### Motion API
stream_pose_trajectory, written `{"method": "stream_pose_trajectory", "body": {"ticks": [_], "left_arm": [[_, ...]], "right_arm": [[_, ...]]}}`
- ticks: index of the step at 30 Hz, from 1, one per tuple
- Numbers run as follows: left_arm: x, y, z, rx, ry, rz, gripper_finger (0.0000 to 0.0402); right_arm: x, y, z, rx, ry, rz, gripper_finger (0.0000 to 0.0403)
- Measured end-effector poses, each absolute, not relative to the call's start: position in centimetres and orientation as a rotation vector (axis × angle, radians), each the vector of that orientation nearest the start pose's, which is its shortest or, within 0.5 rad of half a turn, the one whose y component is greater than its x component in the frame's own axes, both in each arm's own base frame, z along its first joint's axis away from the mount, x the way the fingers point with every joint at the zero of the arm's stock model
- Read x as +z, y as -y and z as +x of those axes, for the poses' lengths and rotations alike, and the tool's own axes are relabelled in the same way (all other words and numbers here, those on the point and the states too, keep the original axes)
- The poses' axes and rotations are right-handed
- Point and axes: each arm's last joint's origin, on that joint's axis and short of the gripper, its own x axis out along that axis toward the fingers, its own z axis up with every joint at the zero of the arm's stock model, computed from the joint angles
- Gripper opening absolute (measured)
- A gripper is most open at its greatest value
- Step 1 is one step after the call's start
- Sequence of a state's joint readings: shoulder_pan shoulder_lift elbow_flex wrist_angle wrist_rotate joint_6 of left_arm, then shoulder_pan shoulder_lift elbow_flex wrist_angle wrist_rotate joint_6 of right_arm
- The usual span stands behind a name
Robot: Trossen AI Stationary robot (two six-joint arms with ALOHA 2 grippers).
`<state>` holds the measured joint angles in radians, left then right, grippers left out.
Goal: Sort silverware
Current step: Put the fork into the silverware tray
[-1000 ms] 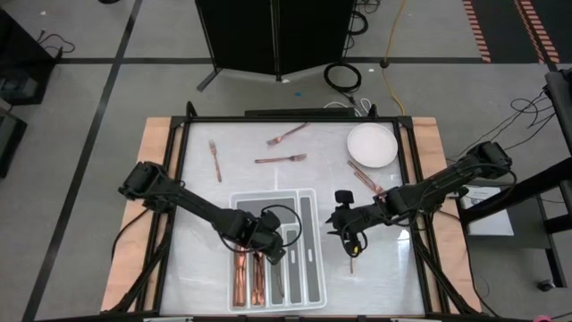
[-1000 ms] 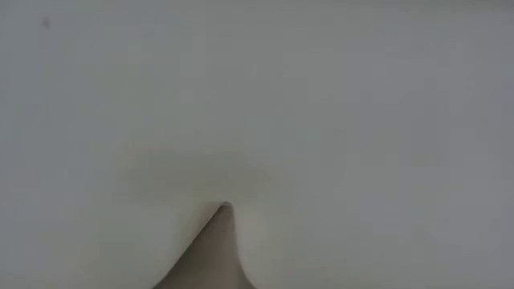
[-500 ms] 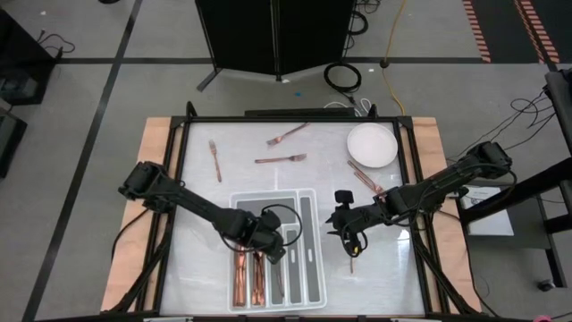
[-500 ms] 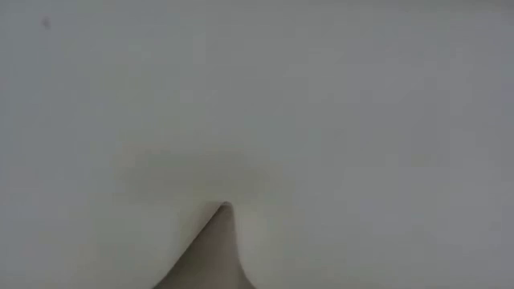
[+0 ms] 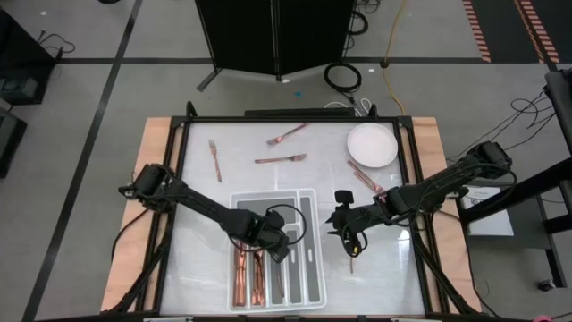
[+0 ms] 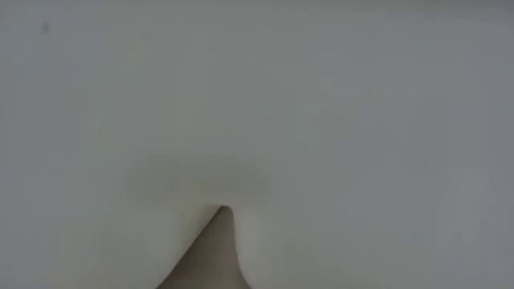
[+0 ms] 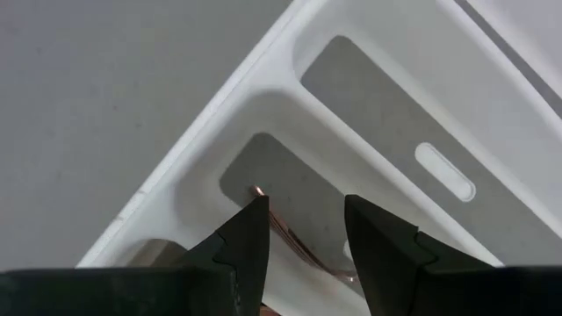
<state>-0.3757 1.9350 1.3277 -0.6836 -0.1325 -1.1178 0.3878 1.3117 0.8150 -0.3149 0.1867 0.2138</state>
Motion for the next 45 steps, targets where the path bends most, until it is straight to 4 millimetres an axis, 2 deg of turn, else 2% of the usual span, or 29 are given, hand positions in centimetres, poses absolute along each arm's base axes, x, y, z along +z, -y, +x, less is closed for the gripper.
{"method": "stream_pose_trajectory", "body": {"ticks": [6,10,13,17,23,29,36,39,45], "left_arm": [[16.7,12.3,35.5,0.445,-1.256,-0.672,0.0152],[17.4,12.1,36.0,0.399,-1.268,-0.631,0.0152],[18.9,12.1,36.4,0.405,-1.277,-0.555,0.0152],[22.1,12.4,36.9,0.359,-1.265,-0.434,0.0152],[24.5,15.2,36.5,0.008,-1.280,-0.119,0.0152],[23.8,16.9,36.1,-0.238,-1.281,0.166,0.0152],[20.7,18.6,36.6,-0.431,-1.291,0.458,0.0152],[19.3,18.9,37.3,-0.466,-1.282,0.528,0.0152],[17.8,19.1,37.7,-0.583,-1.298,0.614,0.0152]], "right_arm": [[22.5,-9.4,24.5,0.104,-0.792,-0.029,0.0139],[22.5,-9.4,24.5,0.102,-0.793,-0.023,0.0139],[22.5,-9.4,24.5,0.106,-0.792,-0.033,0.0139],[22.5,-9.2,24.6,0.115,-0.787,-0.070,0.0139],[22.5,-9.0,24.7,0.103,-0.790,-0.035,0.0139],[22.4,-9.7,24.3,0.087,-0.809,0.052,0.0139],[22.4,-10.9,23.8,0.132,-0.811,0.036,0.0139],[22.4,-10.9,23.8,0.135,-0.811,0.027,0.0139],[22.5,-10.6,24.1,0.129,-0.796,0.008,0.0139]]}}
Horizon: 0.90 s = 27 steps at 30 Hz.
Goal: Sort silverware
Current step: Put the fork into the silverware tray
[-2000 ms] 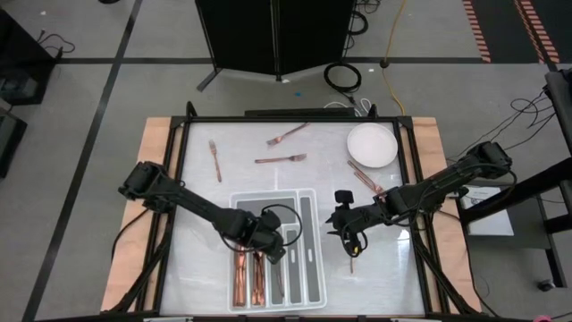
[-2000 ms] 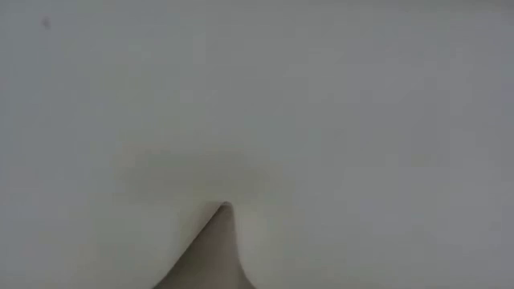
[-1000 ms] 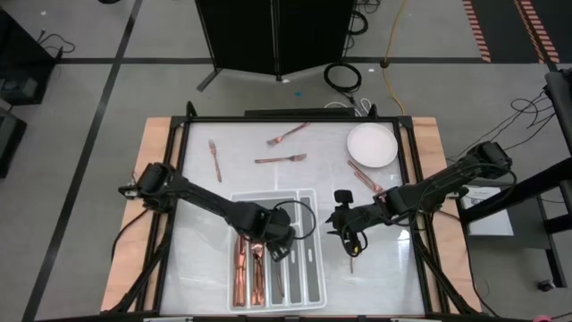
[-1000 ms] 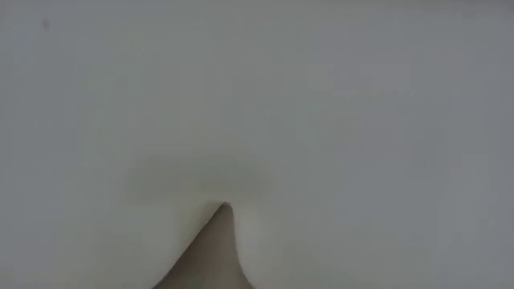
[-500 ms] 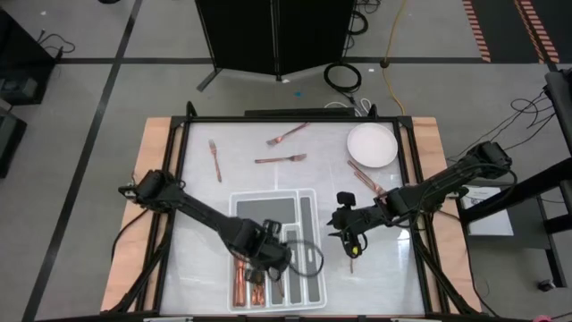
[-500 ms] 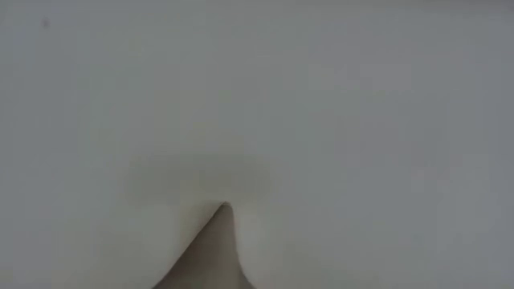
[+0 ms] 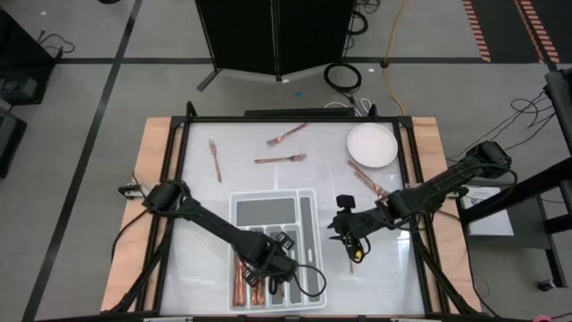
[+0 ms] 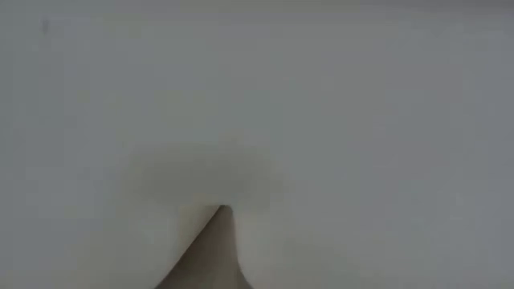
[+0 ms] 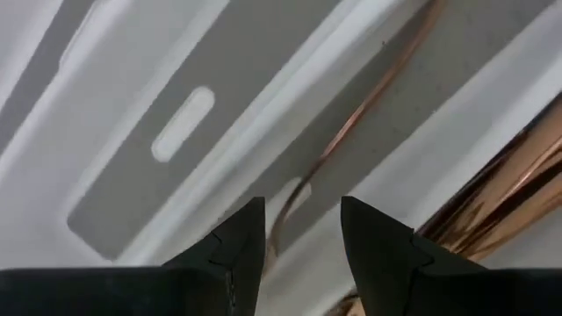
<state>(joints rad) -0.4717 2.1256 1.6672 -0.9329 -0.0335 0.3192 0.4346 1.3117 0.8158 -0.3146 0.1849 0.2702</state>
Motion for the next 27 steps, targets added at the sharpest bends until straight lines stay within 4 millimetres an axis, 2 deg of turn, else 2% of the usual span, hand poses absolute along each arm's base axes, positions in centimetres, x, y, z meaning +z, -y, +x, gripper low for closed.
{"method": "stream_pose_trajectory", "body": {"ticks": [7,12,17,24,27], "left_arm": [[17.3,18.9,38.1,-0.705,-1.254,0.737,0.0152],[17.2,18.3,38.4,-0.796,-1.245,0.686,0.0152],[17.0,18.0,38.5,-0.832,-1.229,0.714,0.0150],[15.4,18.4,38.7,-0.917,-1.210,0.846,0.0102],[15.3,18.8,38.5,-0.954,-1.179,0.934,0.0082]], "right_arm": [[22.5,-10.0,24.3,0.104,-0.797,0.014,0.0139],[22.5,-9.7,24.4,0.089,-0.797,0.030,0.0139],[22.5,-9.7,24.4,0.085,-0.796,0.037,0.0139],[22.5,-9.7,24.4,0.086,-0.796,0.036,0.0139],[22.5,-9.7,24.4,0.087,-0.795,0.033,0.0139]]}}
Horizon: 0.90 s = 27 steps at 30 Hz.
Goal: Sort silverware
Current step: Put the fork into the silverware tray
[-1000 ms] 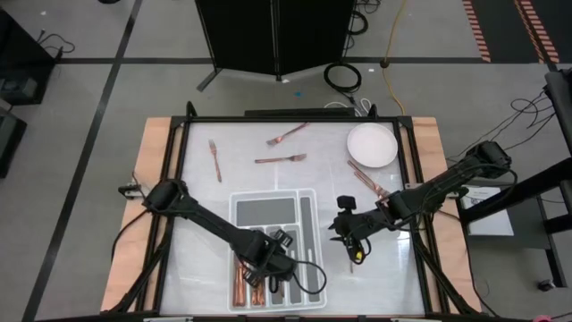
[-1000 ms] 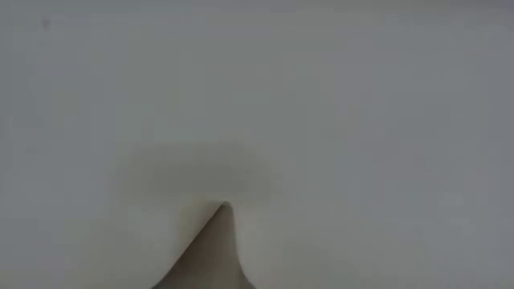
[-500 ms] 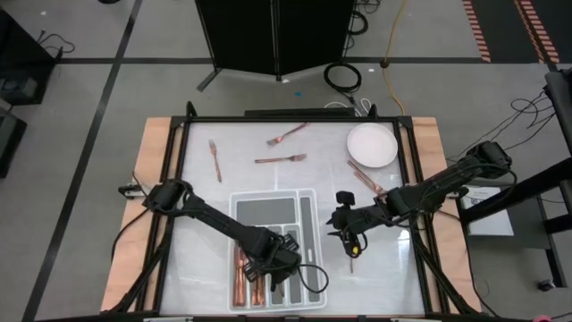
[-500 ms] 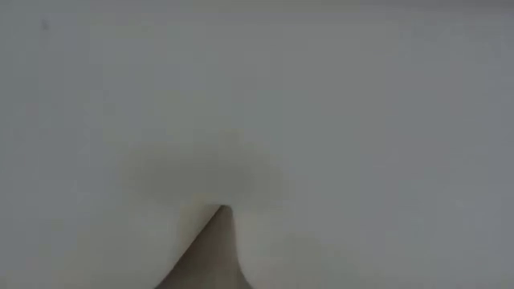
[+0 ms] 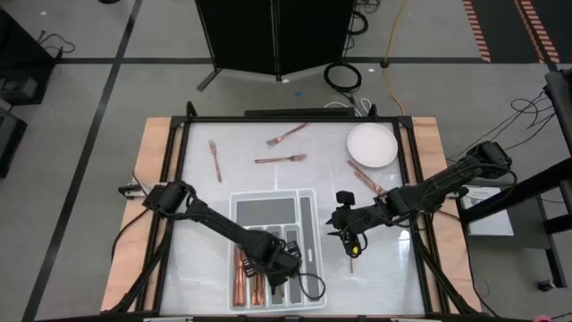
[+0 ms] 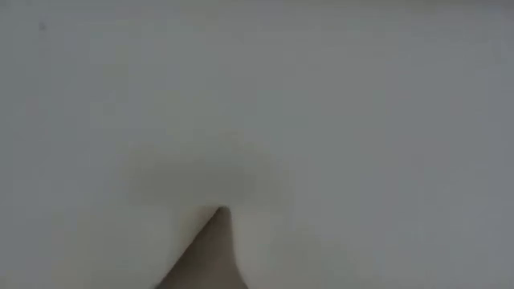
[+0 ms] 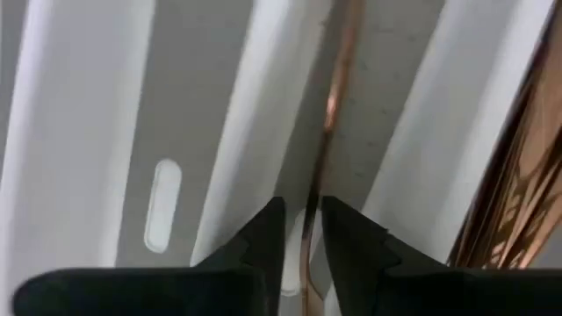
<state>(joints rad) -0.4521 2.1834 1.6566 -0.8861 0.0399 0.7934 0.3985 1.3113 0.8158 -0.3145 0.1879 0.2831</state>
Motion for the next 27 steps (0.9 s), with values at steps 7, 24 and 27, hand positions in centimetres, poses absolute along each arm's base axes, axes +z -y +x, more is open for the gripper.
{"method": "stream_pose_trajectory", "body": {"ticks": [7,24,27], "left_arm": [[15.2,19.6,38.2,-0.962,-1.156,1.041,0.0046],[16.7,23.3,35.9,-0.711,-1.146,1.451,0.0001],[16.8,24.2,35.2,-0.663,-1.129,1.506,0.0001]], "right_arm": [[22.6,-9.7,24.5,0.092,-0.788,0.029,0.0139],[22.6,-9.2,24.7,0.079,-0.781,0.028,0.0139],[22.6,-9.1,24.8,0.070,-0.776,0.041,0.0139]]}}
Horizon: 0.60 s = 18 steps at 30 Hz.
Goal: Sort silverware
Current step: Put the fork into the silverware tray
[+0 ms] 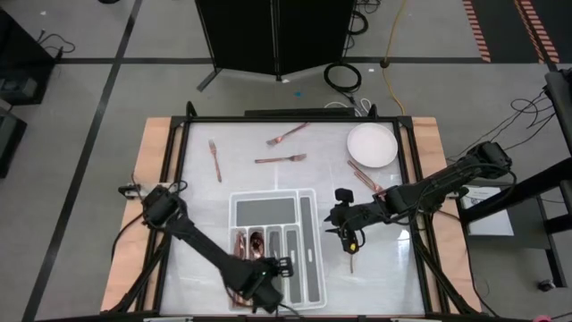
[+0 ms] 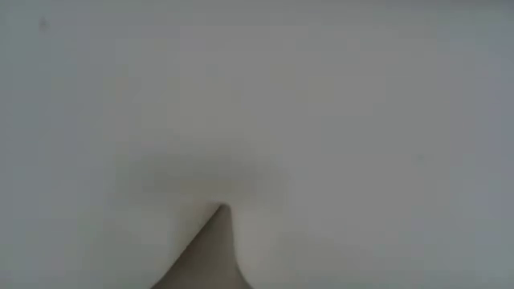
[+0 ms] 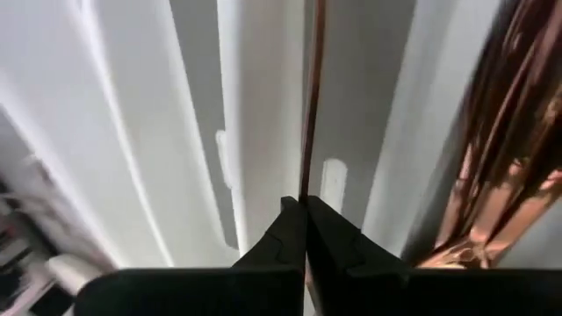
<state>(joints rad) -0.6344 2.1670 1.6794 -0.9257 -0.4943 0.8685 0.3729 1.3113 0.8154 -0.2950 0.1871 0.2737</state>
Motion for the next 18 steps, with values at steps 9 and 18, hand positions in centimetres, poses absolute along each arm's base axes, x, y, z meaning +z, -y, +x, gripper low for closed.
{"method": "stream_pose_trajectory", "body": {"ticks": [9,18], "left_arm": [[18.1,25.7,33.9,-0.423,-1.083,1.544,0.0000],[21.3,26.0,31.7,-0.281,-1.027,1.581,0.0000]], "right_arm": [[22.6,-9.1,24.8,0.053,-0.778,0.083,0.0139],[22.6,-9.1,24.8,0.052,-0.779,0.093,0.0139]]}}
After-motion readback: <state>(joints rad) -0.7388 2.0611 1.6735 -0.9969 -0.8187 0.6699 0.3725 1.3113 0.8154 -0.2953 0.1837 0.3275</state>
